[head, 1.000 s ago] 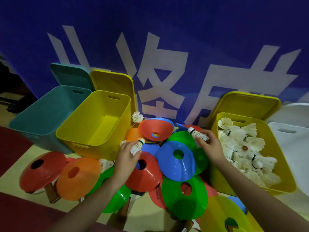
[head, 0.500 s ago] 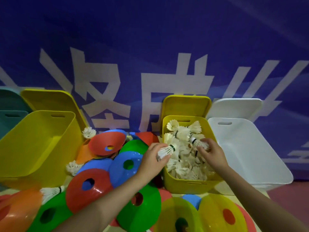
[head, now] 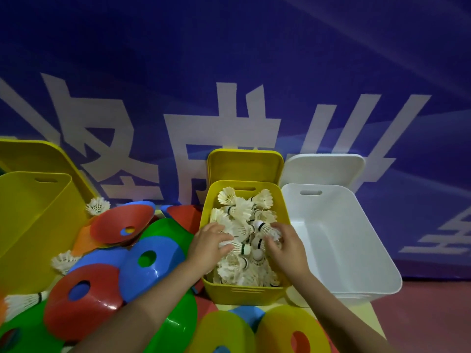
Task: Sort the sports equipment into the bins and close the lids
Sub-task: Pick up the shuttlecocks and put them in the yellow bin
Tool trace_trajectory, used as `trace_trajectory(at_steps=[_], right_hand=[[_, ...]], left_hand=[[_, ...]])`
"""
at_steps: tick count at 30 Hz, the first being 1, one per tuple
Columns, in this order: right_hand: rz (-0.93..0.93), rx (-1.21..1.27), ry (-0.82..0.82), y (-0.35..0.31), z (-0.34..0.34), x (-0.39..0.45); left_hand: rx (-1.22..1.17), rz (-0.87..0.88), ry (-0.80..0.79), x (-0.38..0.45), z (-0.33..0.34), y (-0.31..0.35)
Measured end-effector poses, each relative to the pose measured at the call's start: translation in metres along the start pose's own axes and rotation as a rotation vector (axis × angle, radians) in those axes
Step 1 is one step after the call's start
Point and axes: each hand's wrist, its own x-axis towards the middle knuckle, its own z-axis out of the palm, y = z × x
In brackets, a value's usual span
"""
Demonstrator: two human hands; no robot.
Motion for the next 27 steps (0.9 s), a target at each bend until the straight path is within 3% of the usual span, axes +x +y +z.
trace_trajectory(at_steps=[5,8,10,13,15,19,23,25,27], right_hand=[[0.161,0.197,-0.021,-0.018,-0.007,0.032],[0.16,0.255,0.001,-0.039,-0.003,0.084],[0.101,0.169,-0.051,-0.045,0.012,0.105],[0.086,-0.152,-0.205,-0.03,0.04,0.102],[0.099,-0.258,-0.214,-0.014,0.044,0.09],[0.086,-0.256,-0.265,0.008,0.037,0.079],[0.01,-0.243,-0.387,0.005,0.031,0.077],[0.011,-0.306,-0.359,0.003,0.027,0.076],[0.0,-0.31,-0.21,-0.005,0.02,0.073]], left_hand=[[0.12,-0.002,-0.141,0.003,-0.002,0.005],[0.082,0.07,-0.026,-0.005,-0.001,0.006],[0.025,0.023,0.099,-0.006,0.0,0.007],[-0.041,-0.128,0.263,-0.007,0.002,0.004],[-0.224,-0.263,0.303,-0.008,0.003,0.0],[-0.579,-0.475,0.33,-0.008,0.001,-0.002],[-0.687,-0.479,0.333,-0.007,0.004,-0.005],[-0.723,-0.483,0.345,-0.007,0.005,-0.006],[-0.757,-0.473,0.341,-0.008,0.005,-0.004]])
